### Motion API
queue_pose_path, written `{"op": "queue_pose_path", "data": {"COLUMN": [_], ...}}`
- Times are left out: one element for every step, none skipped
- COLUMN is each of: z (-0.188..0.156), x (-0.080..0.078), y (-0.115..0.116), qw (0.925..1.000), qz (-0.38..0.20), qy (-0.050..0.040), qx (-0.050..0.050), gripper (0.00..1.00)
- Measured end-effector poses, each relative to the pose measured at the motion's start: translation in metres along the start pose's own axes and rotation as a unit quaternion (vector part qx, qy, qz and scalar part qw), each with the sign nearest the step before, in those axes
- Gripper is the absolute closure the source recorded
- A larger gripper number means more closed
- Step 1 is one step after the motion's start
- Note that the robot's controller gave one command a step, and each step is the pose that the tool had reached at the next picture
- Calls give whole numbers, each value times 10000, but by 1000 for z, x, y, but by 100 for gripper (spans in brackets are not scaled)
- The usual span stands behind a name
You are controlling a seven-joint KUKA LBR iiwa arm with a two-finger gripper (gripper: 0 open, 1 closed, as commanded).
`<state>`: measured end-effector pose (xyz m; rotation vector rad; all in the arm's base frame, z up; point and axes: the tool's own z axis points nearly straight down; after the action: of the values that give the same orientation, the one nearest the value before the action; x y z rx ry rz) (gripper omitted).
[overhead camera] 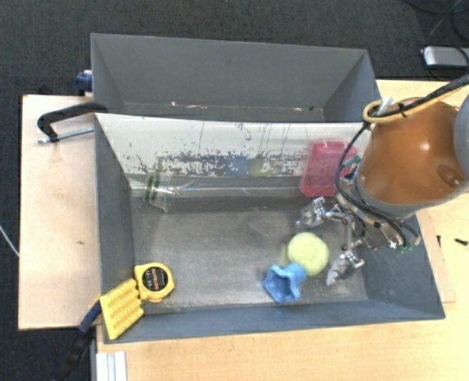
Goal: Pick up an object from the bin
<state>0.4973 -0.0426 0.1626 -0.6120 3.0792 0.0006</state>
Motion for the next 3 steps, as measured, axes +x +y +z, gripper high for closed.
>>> {"op": "queue_pose_path", "data": {"z": [46, 75, 87], "x": [-1, -9, -11], "y": [16, 30, 35], "qw": [9966, 9929, 9995], "qz": [825, -1193, 313], "qy": [20, 6, 20], "qx": [-5, -4, 5], "gripper": [0, 0, 100]}}
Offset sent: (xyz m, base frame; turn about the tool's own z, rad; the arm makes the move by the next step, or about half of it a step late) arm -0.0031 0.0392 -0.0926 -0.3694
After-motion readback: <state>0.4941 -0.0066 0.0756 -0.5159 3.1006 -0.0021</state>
